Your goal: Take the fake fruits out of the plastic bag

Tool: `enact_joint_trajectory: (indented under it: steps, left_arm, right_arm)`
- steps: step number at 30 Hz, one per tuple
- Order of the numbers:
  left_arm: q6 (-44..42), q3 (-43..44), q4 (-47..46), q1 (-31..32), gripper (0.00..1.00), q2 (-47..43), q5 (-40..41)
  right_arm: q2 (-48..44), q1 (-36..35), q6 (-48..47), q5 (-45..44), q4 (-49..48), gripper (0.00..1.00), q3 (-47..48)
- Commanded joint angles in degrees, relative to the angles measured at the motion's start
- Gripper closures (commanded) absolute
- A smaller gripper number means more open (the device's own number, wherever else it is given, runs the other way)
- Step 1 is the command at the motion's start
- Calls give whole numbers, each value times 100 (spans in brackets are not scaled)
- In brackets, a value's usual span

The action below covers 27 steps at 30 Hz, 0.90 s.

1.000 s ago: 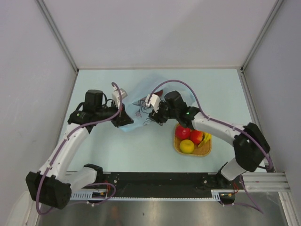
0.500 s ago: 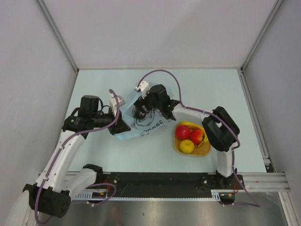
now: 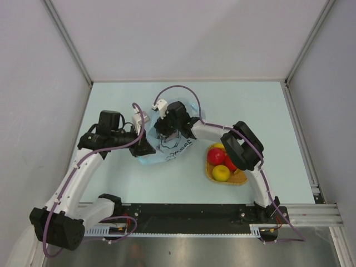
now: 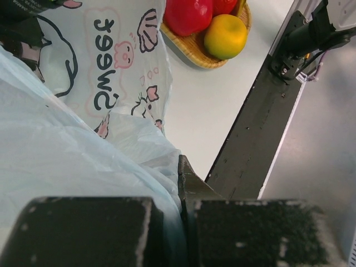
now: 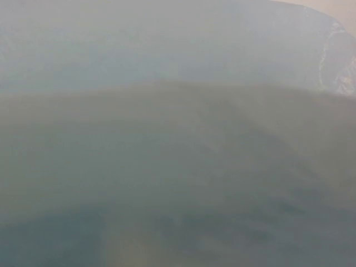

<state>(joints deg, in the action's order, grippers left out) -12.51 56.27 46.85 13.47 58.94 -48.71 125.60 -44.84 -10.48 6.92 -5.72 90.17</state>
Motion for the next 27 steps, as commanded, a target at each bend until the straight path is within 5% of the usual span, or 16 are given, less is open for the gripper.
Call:
enact_joint_trajectory:
  steps: [1,8,11,16,27]
  left_arm:
    - [-41,235,-211,-20,100,-14,-87]
    - [30,182,-361,-29,100,56,-51]
    - [73,200,-457,-29,100,109,-7]
    - [47,174,-519,-20,100,127,81]
    - [118,279,-976,-29,100,513,449]
  right_arm:
    - [35,-25,64,-208,114,17,212]
    - [-193,-7,2,-253,255,15,-96]
    - [-211,28,-147,-138,290,33,-140]
    - [-632,54,-541,186,887,48,-105]
    - [-4409,90,-1183,2445,2600,51,-1702]
